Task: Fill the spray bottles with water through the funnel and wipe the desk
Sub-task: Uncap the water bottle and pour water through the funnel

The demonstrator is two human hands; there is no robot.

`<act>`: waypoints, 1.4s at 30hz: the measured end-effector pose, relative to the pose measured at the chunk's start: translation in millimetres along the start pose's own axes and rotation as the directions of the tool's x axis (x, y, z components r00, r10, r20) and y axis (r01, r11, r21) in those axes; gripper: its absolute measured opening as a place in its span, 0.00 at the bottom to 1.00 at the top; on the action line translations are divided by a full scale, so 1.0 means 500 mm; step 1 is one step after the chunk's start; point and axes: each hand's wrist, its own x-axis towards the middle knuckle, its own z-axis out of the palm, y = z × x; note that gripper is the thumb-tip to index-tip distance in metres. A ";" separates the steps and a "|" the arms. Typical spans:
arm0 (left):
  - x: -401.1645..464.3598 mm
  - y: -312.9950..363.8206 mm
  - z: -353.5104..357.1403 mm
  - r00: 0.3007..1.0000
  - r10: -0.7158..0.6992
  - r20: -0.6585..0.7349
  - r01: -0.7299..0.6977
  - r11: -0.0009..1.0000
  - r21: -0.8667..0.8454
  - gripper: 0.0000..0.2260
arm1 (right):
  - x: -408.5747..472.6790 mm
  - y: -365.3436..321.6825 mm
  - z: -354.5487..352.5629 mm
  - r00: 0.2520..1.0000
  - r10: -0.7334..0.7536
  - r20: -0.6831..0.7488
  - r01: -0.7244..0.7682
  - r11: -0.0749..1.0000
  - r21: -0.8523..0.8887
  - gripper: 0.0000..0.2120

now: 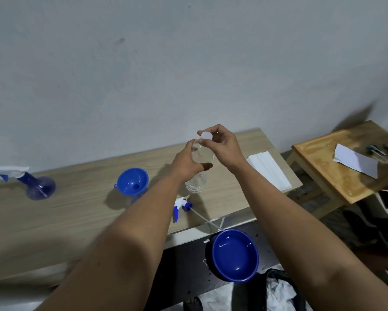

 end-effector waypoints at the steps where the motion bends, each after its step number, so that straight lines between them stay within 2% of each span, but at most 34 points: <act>1: 0.000 0.000 0.000 1.000 -0.001 -0.002 0.001 1.000 -0.001 0.44 | 0.000 -0.003 -0.002 1.000 0.003 0.024 -0.003 1.000 0.004 0.11; 3: 0.001 -0.001 -0.001 1.000 -0.003 0.004 0.003 1.000 0.004 0.43 | -0.006 -0.004 0.002 1.000 0.001 0.019 -0.001 1.000 0.000 0.14; 6: 0.000 -0.003 0.002 1.000 -0.004 0.008 0.004 1.000 0.001 0.43 | -0.013 0.005 0.011 0.998 0.003 -0.066 -0.002 1.000 0.020 0.17; 10: -0.003 -0.004 0.001 1.000 -0.018 -0.013 0.018 1.000 -0.020 0.46 | -0.011 0.002 0.003 1.000 -0.016 0.009 0.015 1.000 0.016 0.13; 12: -0.002 -0.002 -0.001 1.000 -0.023 -0.007 0.023 1.000 -0.014 0.45 | -0.013 -0.007 0.004 1.000 -0.008 0.030 0.008 1.000 0.004 0.17; 14: 0.000 -0.002 -0.003 1.000 -0.029 0.000 0.029 1.000 -0.010 0.44 | -0.012 -0.011 0.007 1.000 0.023 -0.018 -0.023 1.000 -0.004 0.20; 16: 0.001 -0.002 -0.003 0.999 -0.035 -0.005 0.035 0.999 -0.016 0.45 | -0.005 -0.007 0.004 0.998 0.020 -0.058 -0.022 0.999 -0.036 0.17; 18: 0.002 0.000 -0.002 0.999 -0.035 -0.009 0.035 0.999 -0.023 0.46 | -0.002 -0.008 0.000 1.000 0.011 -0.016 -0.012 0.999 -0.041 0.12; 21: 0.003 0.002 -0.002 0.999 -0.036 0.001 0.036 0.999 -0.002 0.45 | -0.003 -0.014 -0.002 1.000 0.012 0.008 -0.011 0.998 -0.069 0.18; 26: 0.002 0.006 -0.002 0.999 -0.037 -0.008 0.037 0.999 -0.012 0.46 | 0.013 -0.028 -0.008 0.999 0.013 0.041 -0.012 1.000 -0.021 0.12; 29: 0.000 0.008 -0.002 0.999 -0.033 -0.016 0.033 0.999 -0.015 0.45 | 0.023 -0.051 -0.013 0.999 0.004 -0.047 0.001 0.995 0.100 0.12; 32: -0.003 0.011 -0.002 1.000 -0.023 -0.022 0.023 1.000 -0.015 0.43 | 0.040 -0.024 -0.030 0.968 0.067 -0.242 -0.037 0.991 0.126 0.09; 35: -0.003 0.011 0.001 0.999 -0.019 -0.026 0.018 1.000 -0.014 0.43 | 0.026 0.078 -0.054 0.913 0.182 -0.365 -0.210 0.977 -0.038 0.11; 38: 0.000 0.005 0.005 0.999 -0.011 -0.041 0.011 1.000 0.000 0.43 | -0.023 0.220 -0.072 0.897 0.371 -0.240 -0.436 0.831 -0.346 0.14; 40: 0.003 0.000 0.007 0.999 -0.010 -0.052 0.010 1.000 0.001 0.44 | -0.058 0.294 -0.068 0.867 0.480 -0.133 -0.479 0.732 -0.485 0.16; 42: 0.006 -0.001 0.008 0.998 -0.014 -0.054 0.014 1.000 -0.002 0.44 | -0.088 0.331 -0.054 0.836 0.541 -0.090 -0.502 0.689 -0.523 0.15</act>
